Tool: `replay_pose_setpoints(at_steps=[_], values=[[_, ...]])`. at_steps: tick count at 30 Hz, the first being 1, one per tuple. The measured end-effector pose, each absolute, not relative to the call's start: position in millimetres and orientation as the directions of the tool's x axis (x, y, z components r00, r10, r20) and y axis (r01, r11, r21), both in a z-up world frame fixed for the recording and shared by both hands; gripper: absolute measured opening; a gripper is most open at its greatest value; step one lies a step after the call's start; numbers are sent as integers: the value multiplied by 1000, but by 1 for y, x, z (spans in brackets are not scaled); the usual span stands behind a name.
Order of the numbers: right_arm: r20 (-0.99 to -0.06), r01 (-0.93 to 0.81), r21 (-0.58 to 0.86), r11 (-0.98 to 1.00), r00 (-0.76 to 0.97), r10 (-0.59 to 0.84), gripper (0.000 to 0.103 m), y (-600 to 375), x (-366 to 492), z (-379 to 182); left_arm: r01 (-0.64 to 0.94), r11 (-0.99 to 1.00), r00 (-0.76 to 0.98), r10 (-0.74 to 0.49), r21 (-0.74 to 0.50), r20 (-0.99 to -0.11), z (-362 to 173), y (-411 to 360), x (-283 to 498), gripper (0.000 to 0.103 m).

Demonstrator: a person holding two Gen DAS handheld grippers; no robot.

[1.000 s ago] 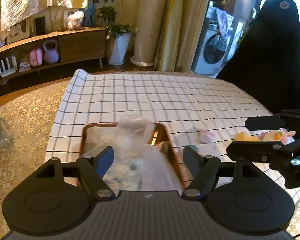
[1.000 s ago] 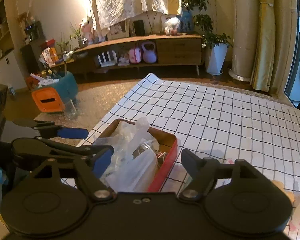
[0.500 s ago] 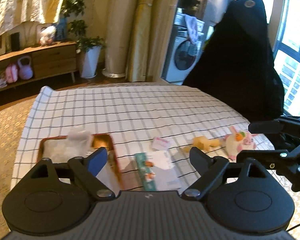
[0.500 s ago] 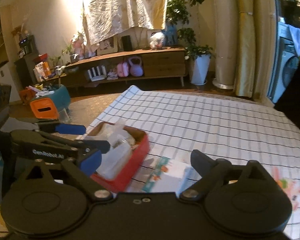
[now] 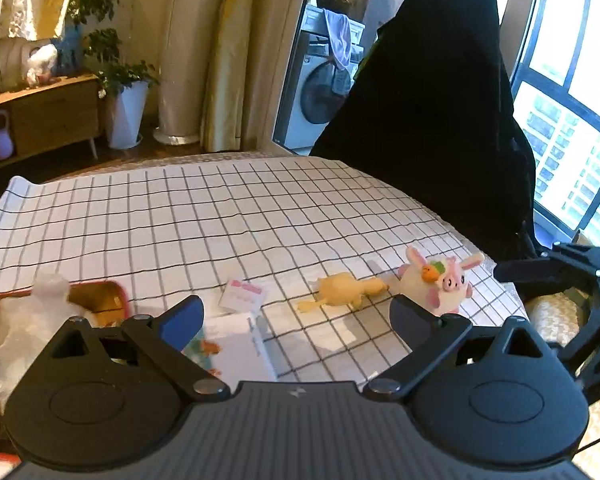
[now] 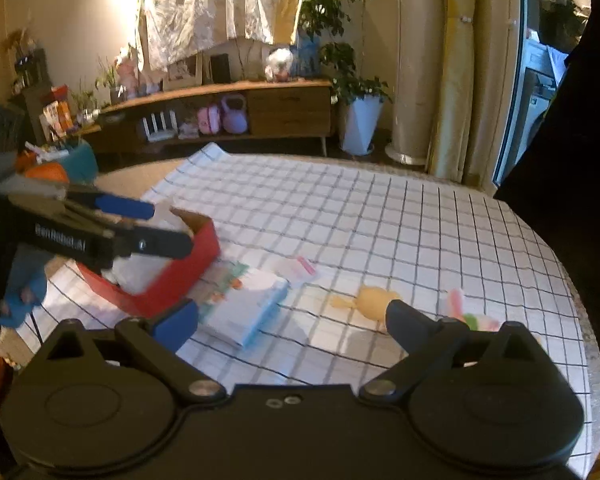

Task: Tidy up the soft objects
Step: 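Move both tools back over the white sachet and yellow rubber chicken, then grasp the white sachet with the left tool while the right tool grasps the yellow chicken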

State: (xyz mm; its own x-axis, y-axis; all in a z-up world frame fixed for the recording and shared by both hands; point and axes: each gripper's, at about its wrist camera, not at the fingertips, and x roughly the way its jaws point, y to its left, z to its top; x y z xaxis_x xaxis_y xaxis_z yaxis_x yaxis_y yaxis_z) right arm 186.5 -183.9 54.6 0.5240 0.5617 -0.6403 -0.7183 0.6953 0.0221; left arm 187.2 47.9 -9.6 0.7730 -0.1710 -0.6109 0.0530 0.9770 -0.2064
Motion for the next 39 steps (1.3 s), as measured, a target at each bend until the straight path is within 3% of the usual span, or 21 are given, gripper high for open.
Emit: replay_pose_setpoints(at_steps=[10, 20, 33, 39], values=[[-701, -737, -16, 676, 490, 518, 100, -173, 231, 25, 29, 993, 703, -99, -111, -704, -37, 36, 271, 100], [-745, -744, -62, 665, 478, 465, 100, -145, 273, -3, -43, 994, 629, -51, -100, -775, -86, 47, 325, 100], [-807, -702, -92, 706, 468, 360, 91, -122, 313, -47, -33, 998, 557, -30, -58, -830, -134, 58, 364, 99], [-825, -680, -115, 724, 471, 311, 85, -122, 326, -65, 17, 1000, 555, -11, -2, -832, -145, 49, 366, 86]])
